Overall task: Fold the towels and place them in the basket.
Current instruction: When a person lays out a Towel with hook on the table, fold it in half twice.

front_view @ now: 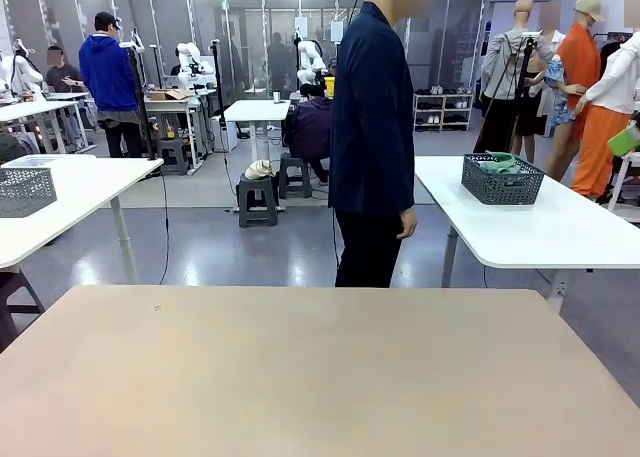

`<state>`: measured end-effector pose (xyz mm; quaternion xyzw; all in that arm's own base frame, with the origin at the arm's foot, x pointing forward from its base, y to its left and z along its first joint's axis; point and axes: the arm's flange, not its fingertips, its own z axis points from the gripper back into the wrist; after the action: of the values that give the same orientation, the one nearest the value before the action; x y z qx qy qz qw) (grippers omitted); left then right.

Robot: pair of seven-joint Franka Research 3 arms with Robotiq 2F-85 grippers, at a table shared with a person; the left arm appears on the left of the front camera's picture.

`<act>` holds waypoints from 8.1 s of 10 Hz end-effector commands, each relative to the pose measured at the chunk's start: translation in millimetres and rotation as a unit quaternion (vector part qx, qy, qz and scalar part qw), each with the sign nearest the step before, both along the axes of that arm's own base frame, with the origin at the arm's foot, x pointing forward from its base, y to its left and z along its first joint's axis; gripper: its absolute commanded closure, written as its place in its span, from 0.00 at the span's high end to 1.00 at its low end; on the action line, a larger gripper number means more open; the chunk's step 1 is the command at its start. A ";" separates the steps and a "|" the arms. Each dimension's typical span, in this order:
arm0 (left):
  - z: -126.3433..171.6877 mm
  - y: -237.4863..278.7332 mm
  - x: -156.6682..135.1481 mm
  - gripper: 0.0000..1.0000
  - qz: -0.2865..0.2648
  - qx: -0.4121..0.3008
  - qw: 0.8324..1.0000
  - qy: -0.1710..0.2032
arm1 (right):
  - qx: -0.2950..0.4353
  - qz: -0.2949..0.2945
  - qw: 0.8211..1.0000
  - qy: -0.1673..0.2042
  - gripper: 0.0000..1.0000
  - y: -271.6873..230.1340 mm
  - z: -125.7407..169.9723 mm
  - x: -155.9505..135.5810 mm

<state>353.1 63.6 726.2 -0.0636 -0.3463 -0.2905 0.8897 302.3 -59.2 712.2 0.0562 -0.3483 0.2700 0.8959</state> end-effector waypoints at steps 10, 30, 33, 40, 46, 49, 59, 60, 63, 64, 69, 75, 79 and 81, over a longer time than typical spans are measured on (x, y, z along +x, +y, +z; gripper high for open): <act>98.6 24.7 -71.7 1.00 0.013 0.008 0.997 -0.076 | -0.013 -0.015 0.998 -0.063 1.00 -20.2 83.6 -89.2; 91.5 -26.3 -78.6 1.00 0.020 0.043 0.997 -0.053 | -0.013 0.005 0.999 -0.045 1.00 -22.5 102.8 -76.4; 91.5 -26.3 -78.6 1.00 0.020 0.043 0.997 -0.053 | -0.013 0.005 0.999 -0.045 1.00 -22.5 102.8 -76.4; 91.5 -26.3 -78.6 1.00 0.020 0.043 0.997 -0.053 | -0.013 0.005 0.999 -0.045 1.00 -22.5 102.8 -76.4; 91.8 -24.9 -81.1 1.00 0.001 0.073 0.997 -0.036 | -0.015 0.024 0.999 -0.040 1.00 -22.7 102.9 -78.3; 93.1 -18.3 -84.7 1.00 -0.010 0.091 0.996 -0.012 | -0.028 0.055 0.998 -0.034 1.00 -22.1 102.6 -80.3; 95.2 -16.1 -82.7 1.00 -0.067 0.052 0.996 0.013 | -0.021 0.168 0.986 -0.002 1.00 -15.5 102.2 -86.8; 96.0 -17.0 -82.8 1.00 -0.068 0.052 0.996 0.014 | -0.024 0.169 0.985 -0.001 1.00 -15.1 101.7 -87.1; 87.8 -20.2 -82.5 1.00 -0.050 0.052 0.997 0.006 | -0.023 0.149 0.989 -0.002 1.00 -8.8 97.1 -89.0; 87.8 -20.2 -82.5 1.00 -0.050 0.052 0.997 0.006 | -0.023 0.149 0.989 -0.002 1.00 -8.8 97.1 -89.0; 87.8 -20.2 -82.5 1.00 -0.050 0.052 0.997 0.006 | -0.023 0.149 0.989 -0.002 1.00 -8.8 97.1 -89.0; 87.8 -20.2 -82.5 1.00 -0.050 0.052 0.997 0.006 | -0.023 0.149 0.989 -0.002 1.00 -8.8 97.1 -89.0; 87.8 -20.2 -82.5 1.00 -0.050 0.052 0.997 0.006 | -0.023 0.149 0.989 -0.002 1.00 -8.8 97.1 -89.0; 87.8 -20.2 -82.5 1.00 -0.050 0.052 0.997 0.006 | -0.023 0.149 0.989 -0.002 1.00 -8.8 97.1 -89.0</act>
<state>270.3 44.2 814.6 -0.0368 -0.3208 -0.3512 0.8789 213.3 -68.6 808.3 0.0838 -0.3288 0.4086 0.8473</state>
